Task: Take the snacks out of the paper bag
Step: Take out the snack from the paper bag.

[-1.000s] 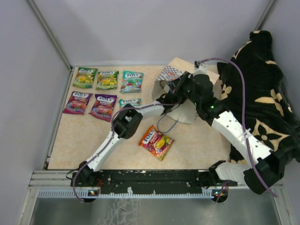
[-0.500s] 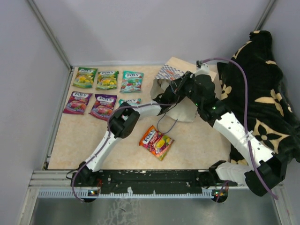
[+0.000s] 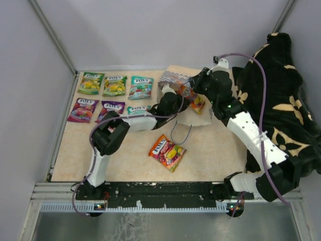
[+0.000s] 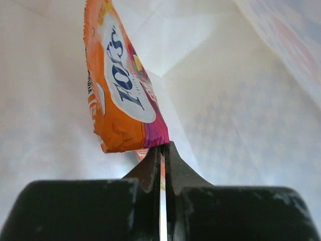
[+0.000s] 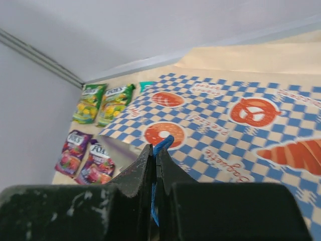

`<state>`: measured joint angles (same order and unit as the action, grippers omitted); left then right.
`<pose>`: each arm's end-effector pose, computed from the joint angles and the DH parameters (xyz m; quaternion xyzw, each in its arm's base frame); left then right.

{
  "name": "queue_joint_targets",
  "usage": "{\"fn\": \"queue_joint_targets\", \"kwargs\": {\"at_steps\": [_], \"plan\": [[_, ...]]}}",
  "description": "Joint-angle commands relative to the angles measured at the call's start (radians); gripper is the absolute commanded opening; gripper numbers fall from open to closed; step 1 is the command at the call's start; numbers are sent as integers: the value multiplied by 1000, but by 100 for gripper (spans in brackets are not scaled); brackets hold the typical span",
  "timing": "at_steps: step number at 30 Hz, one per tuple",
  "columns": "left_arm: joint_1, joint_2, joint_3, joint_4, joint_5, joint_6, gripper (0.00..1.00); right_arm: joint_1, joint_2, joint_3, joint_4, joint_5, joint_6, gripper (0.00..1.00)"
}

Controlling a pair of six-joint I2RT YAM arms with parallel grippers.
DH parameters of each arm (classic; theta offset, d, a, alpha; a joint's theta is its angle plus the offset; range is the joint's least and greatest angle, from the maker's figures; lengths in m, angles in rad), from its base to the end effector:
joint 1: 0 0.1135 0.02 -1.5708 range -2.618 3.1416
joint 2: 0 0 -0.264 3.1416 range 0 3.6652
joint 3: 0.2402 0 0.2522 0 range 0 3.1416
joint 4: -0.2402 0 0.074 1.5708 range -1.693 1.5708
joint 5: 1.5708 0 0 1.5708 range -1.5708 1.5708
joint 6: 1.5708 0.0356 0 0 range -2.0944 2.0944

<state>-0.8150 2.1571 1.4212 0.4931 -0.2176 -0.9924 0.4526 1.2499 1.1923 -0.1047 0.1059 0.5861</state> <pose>0.3441 -0.3538 0.1873 -0.1360 0.7739 -0.4284 0.4462 0.2649 0.1246 0.3921 0.0850 0.7570 0.2859 0.5813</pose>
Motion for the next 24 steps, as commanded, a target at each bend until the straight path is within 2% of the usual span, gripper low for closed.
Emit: {"fn": "queue_joint_targets", "kwargs": {"at_steps": [1, 4, 14, 17, 24], "plan": [[11, -161, -112, 112, 66, 191, 0, -39, 27, 62, 19, -32, -115, 4], [13, -268, -201, 159, 134, 254, 0, -41, 57, 81, 3, -12, -189, 4], [49, -635, -498, 335, 412, 192, 0, -114, 196, 145, 6, 42, -238, 4], [61, -734, -554, 390, 548, 181, 0, -143, 234, 187, -3, 59, -240, 4], [89, -923, -627, 203, 692, 211, 0, -158, 247, 335, -91, 116, -272, 4]]}}
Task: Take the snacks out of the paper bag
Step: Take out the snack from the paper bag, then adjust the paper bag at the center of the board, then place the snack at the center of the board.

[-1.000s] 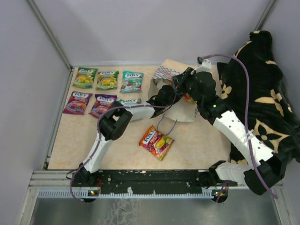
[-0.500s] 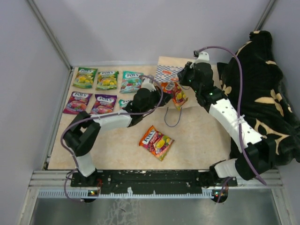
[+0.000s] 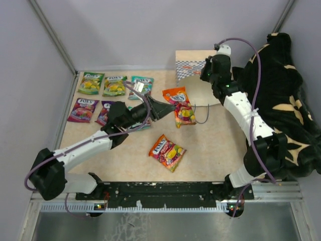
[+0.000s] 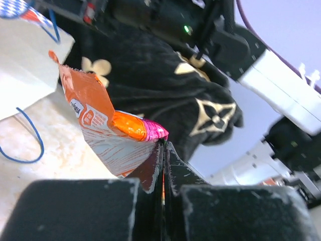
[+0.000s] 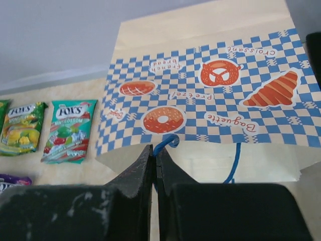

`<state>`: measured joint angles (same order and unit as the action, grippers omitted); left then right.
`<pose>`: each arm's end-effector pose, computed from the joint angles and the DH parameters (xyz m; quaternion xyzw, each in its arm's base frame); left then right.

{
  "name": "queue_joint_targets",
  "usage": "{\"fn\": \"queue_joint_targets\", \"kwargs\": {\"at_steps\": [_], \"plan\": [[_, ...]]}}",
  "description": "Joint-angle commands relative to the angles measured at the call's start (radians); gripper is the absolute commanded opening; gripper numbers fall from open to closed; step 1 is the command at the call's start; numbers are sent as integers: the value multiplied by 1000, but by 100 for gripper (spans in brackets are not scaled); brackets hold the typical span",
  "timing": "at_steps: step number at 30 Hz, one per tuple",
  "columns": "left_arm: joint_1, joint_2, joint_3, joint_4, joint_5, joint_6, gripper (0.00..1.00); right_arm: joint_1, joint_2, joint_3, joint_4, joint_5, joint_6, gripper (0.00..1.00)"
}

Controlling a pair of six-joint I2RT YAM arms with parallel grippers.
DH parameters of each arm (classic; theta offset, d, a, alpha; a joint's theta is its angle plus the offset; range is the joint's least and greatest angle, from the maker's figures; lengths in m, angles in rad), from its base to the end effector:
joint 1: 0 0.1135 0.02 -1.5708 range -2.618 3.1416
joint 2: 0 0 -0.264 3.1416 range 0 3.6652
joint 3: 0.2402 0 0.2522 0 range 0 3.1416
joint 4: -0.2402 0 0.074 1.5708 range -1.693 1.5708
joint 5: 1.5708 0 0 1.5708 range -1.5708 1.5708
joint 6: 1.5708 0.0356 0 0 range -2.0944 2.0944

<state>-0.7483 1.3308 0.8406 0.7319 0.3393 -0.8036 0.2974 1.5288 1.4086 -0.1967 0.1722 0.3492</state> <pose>0.2162 -0.2169 0.3333 0.1161 0.6113 -0.6178 0.4809 0.3488 0.1005 0.3735 0.0713 0.8052 0.1197 0.5763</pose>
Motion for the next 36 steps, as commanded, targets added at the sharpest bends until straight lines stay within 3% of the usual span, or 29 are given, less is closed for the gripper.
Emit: {"fn": "queue_joint_targets", "kwargs": {"at_steps": [1, 7, 10, 18, 26, 32, 34, 36], "plan": [[39, -115, -68, -41, 189, 53, 0, -3, -35, 139, -14, 55, -31, 4], [157, -134, -189, -113, 318, 120, 0, -2, -77, 217, -100, 51, 113, 0], [199, -72, -240, -50, 382, 120, 0, 10, -86, 265, -163, 73, 195, 0], [202, 186, -122, -23, 444, 254, 0, 20, -132, 361, -235, 166, 377, 0], [217, 413, -3, 110, 448, 210, 0, 20, -89, 502, -376, 224, 486, 0], [263, 493, -16, 176, 396, 190, 1, 1, 36, 679, -564, 236, 602, 0], [267, 474, -16, 118, 341, 235, 12, -34, 59, 695, -593, 240, 660, 0], [268, 430, -4, 23, 271, 297, 43, -86, 70, 683, -605, 215, 719, 0]]}}
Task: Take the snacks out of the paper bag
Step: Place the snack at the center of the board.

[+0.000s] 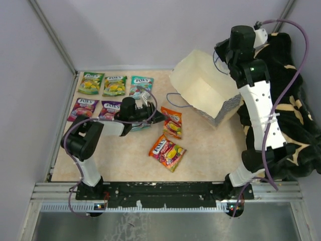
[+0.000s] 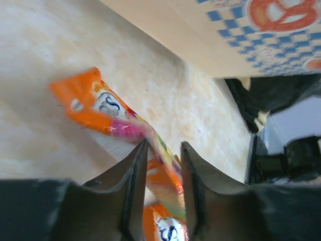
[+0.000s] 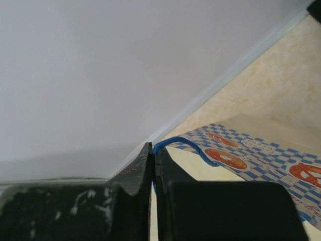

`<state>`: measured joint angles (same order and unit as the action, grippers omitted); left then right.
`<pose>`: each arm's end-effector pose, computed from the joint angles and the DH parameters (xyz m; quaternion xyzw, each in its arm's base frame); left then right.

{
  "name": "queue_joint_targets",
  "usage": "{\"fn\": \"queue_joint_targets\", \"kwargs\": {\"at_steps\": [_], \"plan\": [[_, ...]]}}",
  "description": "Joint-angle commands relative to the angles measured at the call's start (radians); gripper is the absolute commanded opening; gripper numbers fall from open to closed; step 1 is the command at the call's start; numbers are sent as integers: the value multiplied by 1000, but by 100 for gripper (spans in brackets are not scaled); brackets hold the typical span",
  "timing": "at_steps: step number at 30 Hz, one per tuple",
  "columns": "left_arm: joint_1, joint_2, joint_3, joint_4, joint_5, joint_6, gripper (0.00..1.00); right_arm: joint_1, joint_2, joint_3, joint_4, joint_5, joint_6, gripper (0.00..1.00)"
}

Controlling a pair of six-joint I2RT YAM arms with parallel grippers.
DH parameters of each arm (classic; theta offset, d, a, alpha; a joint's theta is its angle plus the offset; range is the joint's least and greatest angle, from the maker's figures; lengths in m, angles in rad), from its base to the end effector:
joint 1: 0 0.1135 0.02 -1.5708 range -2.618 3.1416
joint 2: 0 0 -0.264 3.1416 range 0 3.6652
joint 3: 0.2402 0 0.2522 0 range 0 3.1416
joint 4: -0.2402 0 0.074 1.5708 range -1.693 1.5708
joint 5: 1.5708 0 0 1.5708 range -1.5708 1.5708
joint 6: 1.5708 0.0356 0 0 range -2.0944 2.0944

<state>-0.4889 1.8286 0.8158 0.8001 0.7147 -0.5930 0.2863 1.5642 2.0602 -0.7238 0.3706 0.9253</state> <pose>0.3126 -0.1927 0.1714 0.1815 0.7395 -0.5363 0.3642 0.3006 0.0751 0.5226 0.3505 0.6945 0.2296 0.5848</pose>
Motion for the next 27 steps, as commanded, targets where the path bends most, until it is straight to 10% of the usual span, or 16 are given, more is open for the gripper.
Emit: {"fn": "queue_joint_targets", "kwargs": {"at_steps": [1, 3, 19, 23, 26, 27], "plan": [[10, -88, 28, -88, -139, 117, 80, -105, 39, 21, -86, -5, 171, 0], [8, -130, 41, -152, -196, 168, 99, -160, 38, -14, -91, -20, 220, 0], [4, -154, 94, -176, -159, 173, 100, -430, 27, -286, 85, -219, 117, 9], [3, -172, 91, -229, -184, 201, 100, -430, -24, -288, 155, -207, 19, 36], [5, -194, 115, -360, -248, 261, 100, -430, -83, -293, 222, -208, -70, 96], [6, -201, 127, -416, -262, 287, 100, -429, -99, -288, 237, -217, -108, 99]]}}
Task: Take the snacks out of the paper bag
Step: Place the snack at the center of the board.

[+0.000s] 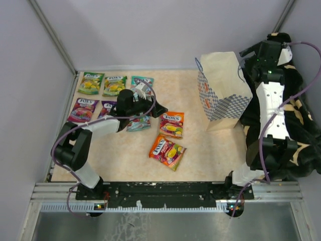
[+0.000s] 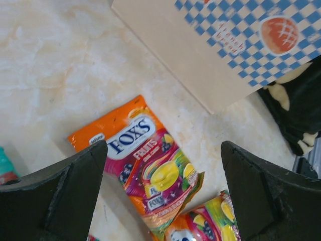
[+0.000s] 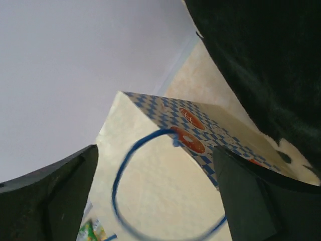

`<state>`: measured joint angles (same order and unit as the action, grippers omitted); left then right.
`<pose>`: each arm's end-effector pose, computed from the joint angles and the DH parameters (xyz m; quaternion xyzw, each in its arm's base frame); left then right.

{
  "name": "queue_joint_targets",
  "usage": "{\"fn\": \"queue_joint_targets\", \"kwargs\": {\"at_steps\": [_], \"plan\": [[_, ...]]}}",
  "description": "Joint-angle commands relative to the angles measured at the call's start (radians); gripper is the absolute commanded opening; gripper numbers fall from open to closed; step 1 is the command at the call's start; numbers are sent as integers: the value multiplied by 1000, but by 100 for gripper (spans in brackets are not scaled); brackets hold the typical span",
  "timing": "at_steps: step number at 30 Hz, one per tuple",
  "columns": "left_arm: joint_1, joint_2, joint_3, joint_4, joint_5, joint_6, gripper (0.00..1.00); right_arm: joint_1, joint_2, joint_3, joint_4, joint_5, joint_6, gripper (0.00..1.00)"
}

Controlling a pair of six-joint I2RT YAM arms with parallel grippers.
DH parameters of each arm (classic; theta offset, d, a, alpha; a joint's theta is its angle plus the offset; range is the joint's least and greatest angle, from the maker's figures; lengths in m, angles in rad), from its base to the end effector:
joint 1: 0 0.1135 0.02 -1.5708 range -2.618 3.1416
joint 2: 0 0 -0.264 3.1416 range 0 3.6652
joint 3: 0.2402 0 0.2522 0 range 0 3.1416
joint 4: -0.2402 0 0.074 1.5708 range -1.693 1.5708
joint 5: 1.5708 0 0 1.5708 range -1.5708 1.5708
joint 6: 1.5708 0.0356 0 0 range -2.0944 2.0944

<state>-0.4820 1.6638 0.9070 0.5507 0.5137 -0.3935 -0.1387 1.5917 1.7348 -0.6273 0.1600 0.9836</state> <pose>0.3167 -0.1854 0.2303 0.1933 0.7428 -0.4371 0.4688 0.3518 -0.0548 0.4210 0.4891 0.7004 0.1489 0.4981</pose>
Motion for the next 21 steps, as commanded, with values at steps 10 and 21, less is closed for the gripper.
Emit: {"fn": "queue_joint_targets", "kwargs": {"at_steps": [10, 21], "plan": [[-80, -295, -71, -385, -266, 218, 100, 219, -458, -207, 292, -3, -476, 99], [-227, -811, -572, -219, -844, 27, 100, 1176, -491, -792, 454, 671, -676, 99]]}}
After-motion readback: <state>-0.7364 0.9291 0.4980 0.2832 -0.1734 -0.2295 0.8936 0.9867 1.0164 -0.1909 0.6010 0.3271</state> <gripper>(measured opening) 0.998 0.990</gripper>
